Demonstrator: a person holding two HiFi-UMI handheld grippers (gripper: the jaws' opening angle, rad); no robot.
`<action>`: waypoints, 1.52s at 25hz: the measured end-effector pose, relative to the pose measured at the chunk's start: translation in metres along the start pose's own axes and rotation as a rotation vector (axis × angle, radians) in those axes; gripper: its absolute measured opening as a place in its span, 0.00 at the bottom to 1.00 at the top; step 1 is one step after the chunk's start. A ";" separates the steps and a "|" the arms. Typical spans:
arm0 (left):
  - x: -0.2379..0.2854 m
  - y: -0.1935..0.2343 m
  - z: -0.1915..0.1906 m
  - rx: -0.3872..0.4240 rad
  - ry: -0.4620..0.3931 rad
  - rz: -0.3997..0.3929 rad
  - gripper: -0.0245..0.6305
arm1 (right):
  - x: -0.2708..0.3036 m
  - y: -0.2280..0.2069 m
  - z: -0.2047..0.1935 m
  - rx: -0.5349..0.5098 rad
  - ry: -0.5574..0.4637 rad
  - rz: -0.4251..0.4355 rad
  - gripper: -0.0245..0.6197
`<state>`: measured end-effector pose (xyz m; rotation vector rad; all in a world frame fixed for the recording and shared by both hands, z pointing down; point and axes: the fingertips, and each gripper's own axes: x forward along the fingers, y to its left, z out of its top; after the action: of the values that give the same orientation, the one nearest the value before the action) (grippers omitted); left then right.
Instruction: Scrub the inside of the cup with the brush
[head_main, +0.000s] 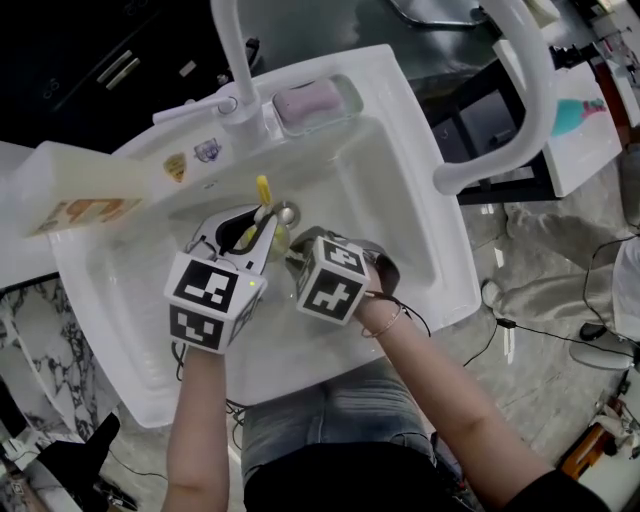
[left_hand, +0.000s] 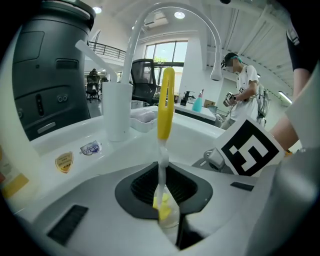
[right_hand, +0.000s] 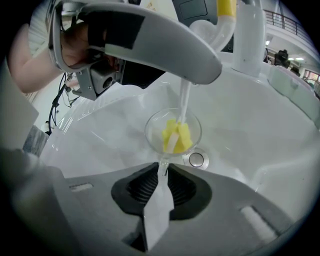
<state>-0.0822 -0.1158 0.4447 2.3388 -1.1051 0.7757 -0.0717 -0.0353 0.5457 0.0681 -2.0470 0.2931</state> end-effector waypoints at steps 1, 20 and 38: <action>-0.001 0.002 -0.001 0.000 0.001 0.004 0.12 | 0.000 0.000 0.000 0.001 -0.002 0.000 0.13; -0.039 -0.004 -0.034 0.123 0.062 0.015 0.12 | -0.003 -0.005 0.001 0.020 -0.036 0.023 0.11; -0.006 -0.004 -0.008 0.034 0.047 -0.018 0.11 | -0.002 -0.003 0.001 -0.018 -0.008 0.026 0.12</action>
<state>-0.0842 -0.1053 0.4466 2.3427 -1.0578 0.8442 -0.0714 -0.0391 0.5440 0.0310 -2.0594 0.2907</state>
